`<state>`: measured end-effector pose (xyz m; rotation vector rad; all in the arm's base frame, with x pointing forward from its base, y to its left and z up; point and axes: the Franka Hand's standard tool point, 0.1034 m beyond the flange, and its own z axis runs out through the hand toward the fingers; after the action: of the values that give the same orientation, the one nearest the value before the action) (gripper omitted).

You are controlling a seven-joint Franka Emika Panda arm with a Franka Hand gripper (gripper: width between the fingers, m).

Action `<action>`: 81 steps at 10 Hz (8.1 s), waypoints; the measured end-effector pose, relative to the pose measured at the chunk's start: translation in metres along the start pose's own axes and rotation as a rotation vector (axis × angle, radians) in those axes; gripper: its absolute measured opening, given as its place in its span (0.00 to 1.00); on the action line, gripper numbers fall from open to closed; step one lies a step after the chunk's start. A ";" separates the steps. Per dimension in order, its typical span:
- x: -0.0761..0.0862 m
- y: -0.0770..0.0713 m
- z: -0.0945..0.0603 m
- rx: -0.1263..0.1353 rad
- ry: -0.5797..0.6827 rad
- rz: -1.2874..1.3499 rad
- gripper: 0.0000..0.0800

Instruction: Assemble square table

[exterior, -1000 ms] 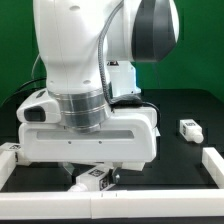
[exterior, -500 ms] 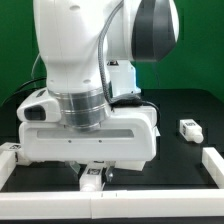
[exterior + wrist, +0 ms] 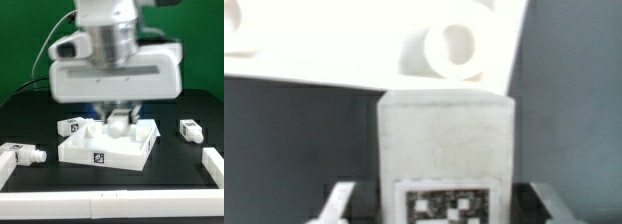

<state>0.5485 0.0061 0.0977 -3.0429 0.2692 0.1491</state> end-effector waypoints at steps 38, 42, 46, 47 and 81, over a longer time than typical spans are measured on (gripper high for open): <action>-0.164 -0.060 0.097 -0.053 0.139 -0.219 0.35; -0.165 -0.060 0.103 -0.057 0.128 -0.219 0.35; -0.165 -0.060 0.106 -0.058 0.125 -0.221 0.59; -0.165 -0.060 0.105 -0.057 0.125 -0.221 0.73; -0.044 0.130 0.086 -0.106 0.055 -0.798 0.48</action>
Offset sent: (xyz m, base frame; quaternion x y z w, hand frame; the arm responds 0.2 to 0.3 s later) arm 0.0000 0.0000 0.0000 0.0000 0.0000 0.0000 1.0000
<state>0.4740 -0.1060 0.0070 -2.9835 -0.9612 0.0211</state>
